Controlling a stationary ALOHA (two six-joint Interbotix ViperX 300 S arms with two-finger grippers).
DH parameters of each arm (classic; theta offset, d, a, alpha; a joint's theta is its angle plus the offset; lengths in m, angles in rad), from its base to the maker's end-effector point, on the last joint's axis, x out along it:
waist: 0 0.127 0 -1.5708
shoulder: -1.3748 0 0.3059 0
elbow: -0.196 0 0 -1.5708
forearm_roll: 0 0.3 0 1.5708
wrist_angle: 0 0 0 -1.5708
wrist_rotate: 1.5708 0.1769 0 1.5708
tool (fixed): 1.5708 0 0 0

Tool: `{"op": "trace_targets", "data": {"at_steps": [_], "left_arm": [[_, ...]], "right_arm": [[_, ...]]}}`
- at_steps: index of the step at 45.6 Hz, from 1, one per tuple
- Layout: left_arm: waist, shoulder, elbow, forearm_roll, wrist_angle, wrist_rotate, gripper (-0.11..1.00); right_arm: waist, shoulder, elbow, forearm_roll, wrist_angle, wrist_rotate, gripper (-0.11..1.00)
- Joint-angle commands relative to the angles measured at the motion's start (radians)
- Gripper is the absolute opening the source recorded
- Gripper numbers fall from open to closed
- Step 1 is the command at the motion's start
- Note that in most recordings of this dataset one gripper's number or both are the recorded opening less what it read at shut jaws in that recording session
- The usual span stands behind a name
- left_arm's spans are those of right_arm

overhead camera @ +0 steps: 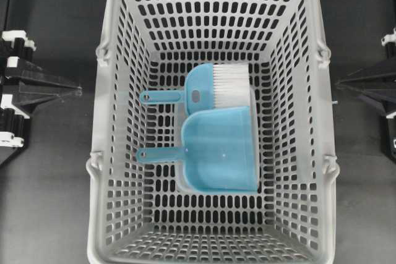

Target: Pick up the dustpan from the shopping basket with the left arm.

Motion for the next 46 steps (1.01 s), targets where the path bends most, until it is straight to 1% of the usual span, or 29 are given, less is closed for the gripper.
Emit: {"op": "trace_targets", "data": {"at_steps": [1,2,5,13,17,21,25,31,33,36,38,43,46], "left_arm": [[-0.006,0.005,-0.06,0.04,0.035,-0.023,0.06],[-0.006,0.006,-0.072,0.04,0.054,-0.028,0.06],[-0.006,0.009,-0.112,0.041,0.123,-0.041,0.0],[-0.011,0.037,-0.252,0.041,0.377,-0.06,0.0],[-0.014,0.077,-0.33,0.041,0.499,-0.06,0.0],[-0.018,0.124,-0.403,0.04,0.592,-0.06,0.0],[-0.028,0.199,-0.494,0.04,0.699,-0.058,0.0],[-0.031,0.299,-0.601,0.04,0.828,-0.055,0.0],[-0.034,0.333,-0.638,0.04,0.871,-0.055,0.0],[-0.038,0.385,-0.692,0.04,0.934,-0.054,0.0],[-0.04,0.414,-0.719,0.041,0.966,-0.054,0.0],[-0.046,0.486,-0.784,0.04,1.046,-0.055,0.0],[-0.051,0.525,-0.813,0.041,1.074,-0.055,0.0]], "right_arm": [[-0.003,0.006,-0.025,0.002,-0.002,0.006,0.0],[-0.003,0.005,-0.028,0.006,0.005,0.006,0.0],[-0.003,0.002,-0.041,0.012,0.044,0.008,0.0],[-0.003,-0.014,-0.095,0.012,0.258,0.009,0.0],[-0.003,-0.023,-0.114,0.011,0.322,0.006,0.0],[-0.005,-0.035,-0.12,0.011,0.339,-0.002,0.0],[-0.003,-0.048,-0.12,0.011,0.348,-0.002,0.0],[-0.003,-0.052,-0.121,0.011,0.368,-0.002,0.0],[-0.003,-0.052,-0.121,0.011,0.376,-0.002,0.02],[-0.003,-0.052,-0.121,0.011,0.385,-0.002,0.12],[-0.003,-0.052,-0.121,0.011,0.391,-0.002,0.22],[-0.003,-0.054,-0.123,0.011,0.399,0.005,0.51],[-0.003,-0.054,-0.123,0.011,0.397,0.005,0.7]]}}
